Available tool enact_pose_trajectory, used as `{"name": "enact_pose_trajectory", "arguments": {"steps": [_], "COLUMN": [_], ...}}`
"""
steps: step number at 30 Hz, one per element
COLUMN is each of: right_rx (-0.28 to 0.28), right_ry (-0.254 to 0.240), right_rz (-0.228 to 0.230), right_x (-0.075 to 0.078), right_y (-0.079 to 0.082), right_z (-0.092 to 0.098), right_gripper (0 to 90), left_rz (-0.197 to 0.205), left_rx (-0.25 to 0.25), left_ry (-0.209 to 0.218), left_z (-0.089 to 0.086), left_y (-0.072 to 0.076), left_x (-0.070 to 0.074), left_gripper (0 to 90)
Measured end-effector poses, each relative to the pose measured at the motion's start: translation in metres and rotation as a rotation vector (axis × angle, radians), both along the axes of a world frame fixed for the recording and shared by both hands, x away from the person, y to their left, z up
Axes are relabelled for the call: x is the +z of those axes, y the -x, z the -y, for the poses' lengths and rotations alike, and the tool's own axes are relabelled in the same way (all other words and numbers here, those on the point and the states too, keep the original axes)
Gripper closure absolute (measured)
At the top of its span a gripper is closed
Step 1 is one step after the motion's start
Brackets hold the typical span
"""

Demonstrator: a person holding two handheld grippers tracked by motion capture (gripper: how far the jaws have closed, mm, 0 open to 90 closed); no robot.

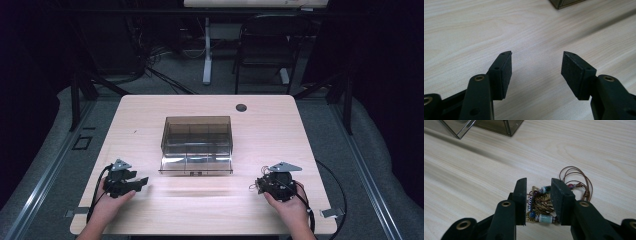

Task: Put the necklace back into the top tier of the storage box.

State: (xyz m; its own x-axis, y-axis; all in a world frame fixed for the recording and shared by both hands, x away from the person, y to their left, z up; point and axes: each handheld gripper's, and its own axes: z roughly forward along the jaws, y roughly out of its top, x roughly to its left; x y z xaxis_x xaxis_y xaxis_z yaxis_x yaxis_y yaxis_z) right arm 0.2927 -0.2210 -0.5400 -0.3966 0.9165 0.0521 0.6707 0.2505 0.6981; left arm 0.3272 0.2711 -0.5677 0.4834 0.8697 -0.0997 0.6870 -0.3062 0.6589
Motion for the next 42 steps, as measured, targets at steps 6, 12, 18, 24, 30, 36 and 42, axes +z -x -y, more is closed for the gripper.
{"name": "enact_pose_trajectory", "arguments": {"steps": [6, 12, 18, 24, 30, 36, 42], "right_rx": [0.008, 0.019, 0.019, 0.012, 0.015, 0.016, 0.017], "right_ry": [-0.005, 0.005, 0.029, 0.047, 0.065, 0.082, 0.102], "right_rz": [-0.038, -0.077, -0.095, -0.115, -0.117, -0.114, -0.097], "right_x": [-0.005, -0.012, -0.016, -0.019, -0.022, -0.022, -0.023], "right_y": [-0.001, -0.005, -0.007, -0.009, -0.011, -0.012, -0.011], "right_z": [-0.002, -0.008, -0.010, -0.012, -0.014, -0.015, -0.017], "right_gripper": [71.3, 72.3, 73.8, 74.0, 74.3, 76.6, 78.7], "left_rz": [-0.002, -0.004, -0.003, -0.006, -0.006, -0.006, -0.006], "left_rx": [0.002, 0.000, 0.000, 0.001, 0.001, 0.002, 0.002], "left_ry": [0.000, 0.000, 0.001, 0.000, 0.002, 0.002, 0.003], "left_z": [0.000, 0.000, 0.000, 0.000, 0.000, 0.000, 0.000], "left_y": [0.000, 0.000, 0.000, 0.000, 0.000, 0.000, 0.000], "left_x": [0.000, 0.000, 0.000, -0.001, -0.001, -0.001, -0.001], "left_gripper": [42.1, 42.1, 42.1, 42.1, 42.1, 42.1, 42.1]}}
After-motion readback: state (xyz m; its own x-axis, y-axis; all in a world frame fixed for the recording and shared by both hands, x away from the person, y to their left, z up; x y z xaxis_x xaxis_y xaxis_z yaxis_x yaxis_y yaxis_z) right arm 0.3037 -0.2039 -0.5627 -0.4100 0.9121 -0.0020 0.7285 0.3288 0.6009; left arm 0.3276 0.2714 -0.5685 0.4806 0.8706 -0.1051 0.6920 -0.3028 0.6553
